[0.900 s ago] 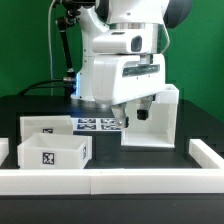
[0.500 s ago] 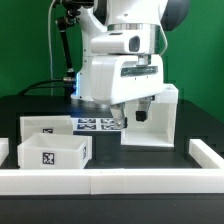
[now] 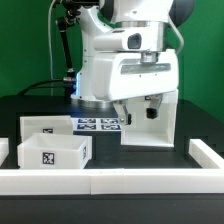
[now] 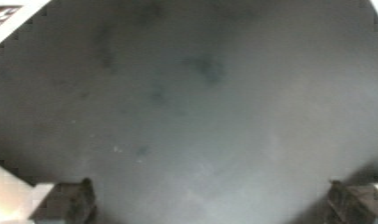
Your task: Assemble drawer
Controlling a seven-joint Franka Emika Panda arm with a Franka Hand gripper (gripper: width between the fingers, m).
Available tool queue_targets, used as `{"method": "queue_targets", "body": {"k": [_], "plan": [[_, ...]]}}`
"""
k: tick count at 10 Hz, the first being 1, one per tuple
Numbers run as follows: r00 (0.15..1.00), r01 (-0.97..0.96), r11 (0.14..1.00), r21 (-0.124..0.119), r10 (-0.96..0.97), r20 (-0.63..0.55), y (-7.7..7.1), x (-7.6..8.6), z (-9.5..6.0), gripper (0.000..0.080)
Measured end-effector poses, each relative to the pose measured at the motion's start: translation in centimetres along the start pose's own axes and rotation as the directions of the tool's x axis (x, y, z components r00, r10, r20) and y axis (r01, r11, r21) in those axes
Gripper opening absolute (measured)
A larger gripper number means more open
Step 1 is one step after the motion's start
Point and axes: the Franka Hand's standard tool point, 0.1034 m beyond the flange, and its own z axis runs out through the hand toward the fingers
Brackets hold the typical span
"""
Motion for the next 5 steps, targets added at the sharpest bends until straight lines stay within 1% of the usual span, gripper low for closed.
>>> {"method": "queue_targets", "body": {"k": [1,2,3,5], "plan": [[0.991,-0.13,0.991,0.007,0.13,0.005,-0.47,0.41,-0.11,0.0649],[0.981,-0.196,0.981,0.009,0.196,0.003,-0.79,0.71,-0.17,0.0649],[0.977,-0.211,0.977,0.01,0.211,0.004,-0.73,0.6,-0.08,0.0649],[0.929,-0.37,0.929,0.021,0.37,0.004,-0.94,0.72,-0.07,0.0649]]}}
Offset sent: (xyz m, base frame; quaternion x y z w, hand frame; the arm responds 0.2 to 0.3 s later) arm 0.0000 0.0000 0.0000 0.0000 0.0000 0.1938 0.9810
